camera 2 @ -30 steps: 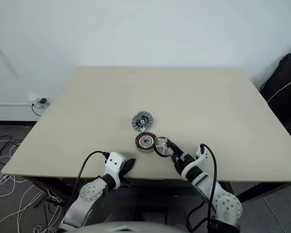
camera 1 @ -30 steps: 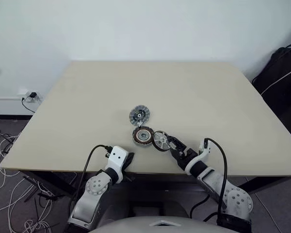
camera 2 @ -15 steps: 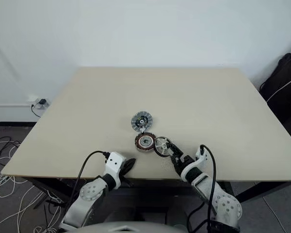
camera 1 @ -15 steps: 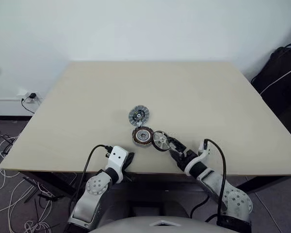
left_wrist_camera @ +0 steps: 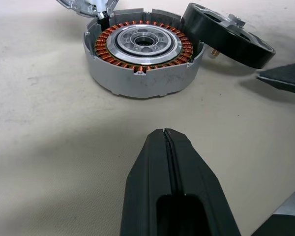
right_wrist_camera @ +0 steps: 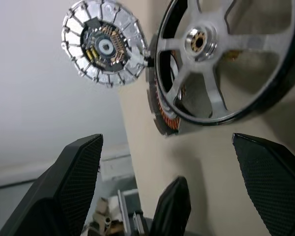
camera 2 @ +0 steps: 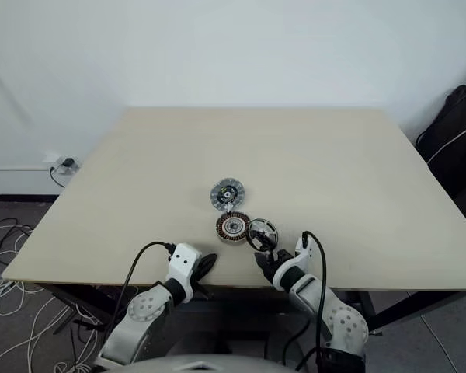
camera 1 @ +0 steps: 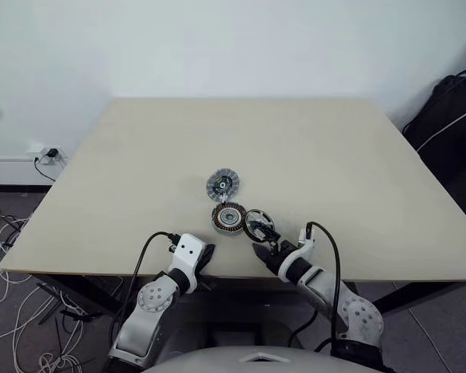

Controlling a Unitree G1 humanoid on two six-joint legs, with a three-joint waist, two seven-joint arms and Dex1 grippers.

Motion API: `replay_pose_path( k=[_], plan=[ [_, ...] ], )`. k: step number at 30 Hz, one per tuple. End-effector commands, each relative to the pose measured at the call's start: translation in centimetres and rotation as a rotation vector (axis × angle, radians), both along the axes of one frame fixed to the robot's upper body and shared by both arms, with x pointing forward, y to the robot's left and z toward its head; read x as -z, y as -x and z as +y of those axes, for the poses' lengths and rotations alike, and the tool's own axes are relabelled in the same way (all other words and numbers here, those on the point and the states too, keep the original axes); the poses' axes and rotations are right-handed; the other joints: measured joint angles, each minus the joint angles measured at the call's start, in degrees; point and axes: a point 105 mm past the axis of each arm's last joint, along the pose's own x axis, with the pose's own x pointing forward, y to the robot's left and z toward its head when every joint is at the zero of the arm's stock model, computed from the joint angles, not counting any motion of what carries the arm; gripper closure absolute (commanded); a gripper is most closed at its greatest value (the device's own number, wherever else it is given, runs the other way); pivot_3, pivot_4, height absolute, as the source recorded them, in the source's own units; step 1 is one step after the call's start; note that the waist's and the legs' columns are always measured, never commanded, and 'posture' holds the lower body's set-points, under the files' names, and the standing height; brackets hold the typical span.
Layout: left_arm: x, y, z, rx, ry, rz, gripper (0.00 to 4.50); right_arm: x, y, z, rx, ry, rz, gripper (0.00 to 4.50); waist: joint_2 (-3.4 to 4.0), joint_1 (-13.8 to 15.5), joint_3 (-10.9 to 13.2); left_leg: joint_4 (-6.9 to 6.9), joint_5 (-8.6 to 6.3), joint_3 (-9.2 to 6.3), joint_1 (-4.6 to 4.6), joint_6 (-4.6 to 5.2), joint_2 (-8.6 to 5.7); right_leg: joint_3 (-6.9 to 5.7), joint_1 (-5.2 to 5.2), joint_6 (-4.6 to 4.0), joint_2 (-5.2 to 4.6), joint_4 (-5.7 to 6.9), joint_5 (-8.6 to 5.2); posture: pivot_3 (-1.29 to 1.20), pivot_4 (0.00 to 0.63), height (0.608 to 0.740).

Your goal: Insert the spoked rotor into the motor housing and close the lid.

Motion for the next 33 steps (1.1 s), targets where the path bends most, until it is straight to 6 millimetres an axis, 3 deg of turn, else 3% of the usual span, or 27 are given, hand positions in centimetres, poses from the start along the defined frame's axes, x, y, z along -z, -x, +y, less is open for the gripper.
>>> replay_pose_path(
  k=[1,15,18,29,30,33],
  plan=[
    [-1.4,-0.4,0.1,0.001,0.008,-0.052,4.50,-0.8,-0.9,0.5,0.030,-0.038,-0.029,0.02,0.02,0.01,-0.01,0.00,0.00,0.00,0.00,0.00,0.00,-0.01,0.00,-0.02,0.00,0.00,0.01,0.00,0.000,0.740],
    [-1.5,-0.7,0.2,0.000,0.006,-0.058,4.50,-1.6,-2.3,-0.7,0.152,-0.060,-0.080,0.02,0.04,-0.01,-0.02,0.00,0.00,0.00,0.01,0.00,0.00,-0.01,0.00,-0.14,0.02,0.00,0.12,0.00,0.000,0.740],
    [-1.5,-0.7,0.1,0.001,0.009,-0.058,4.50,-1.8,-2.4,-0.9,0.160,-0.063,-0.096,0.66,0.05,0.00,-0.03,0.00,0.00,0.00,0.01,0.00,0.00,-0.01,0.00,-0.22,0.03,0.01,0.17,0.00,0.000,0.740],
    [-1.5,-1.0,0.0,-0.001,0.008,-0.064,4.50,-1.6,-2.7,-1.3,0.173,-0.036,-0.104,4.27,0.08,0.00,-0.06,0.00,0.00,0.00,0.03,0.00,0.00,-0.01,0.01,-0.16,0.05,0.01,0.23,0.00,0.000,0.740],
    [-1.5,-1.1,0.0,-0.001,0.007,-0.065,4.50,-1.5,-2.7,-1.3,0.175,-0.033,-0.104,4.48,0.09,-0.01,-0.07,0.00,0.01,0.00,0.03,0.00,0.00,-0.01,0.01,-0.06,0.05,0.01,0.29,0.00,0.000,0.740],
    [-1.5,-1.1,0.1,-0.001,0.005,-0.069,4.50,-1.2,-2.7,-1.3,0.177,-0.019,-0.096,4.48,0.10,0.00,-0.07,0.04,0.01,0.01,0.04,0.00,0.00,0.00,0.03,-0.02,0.05,0.01,0.32,0.00,0.000,0.740]
  ],
)
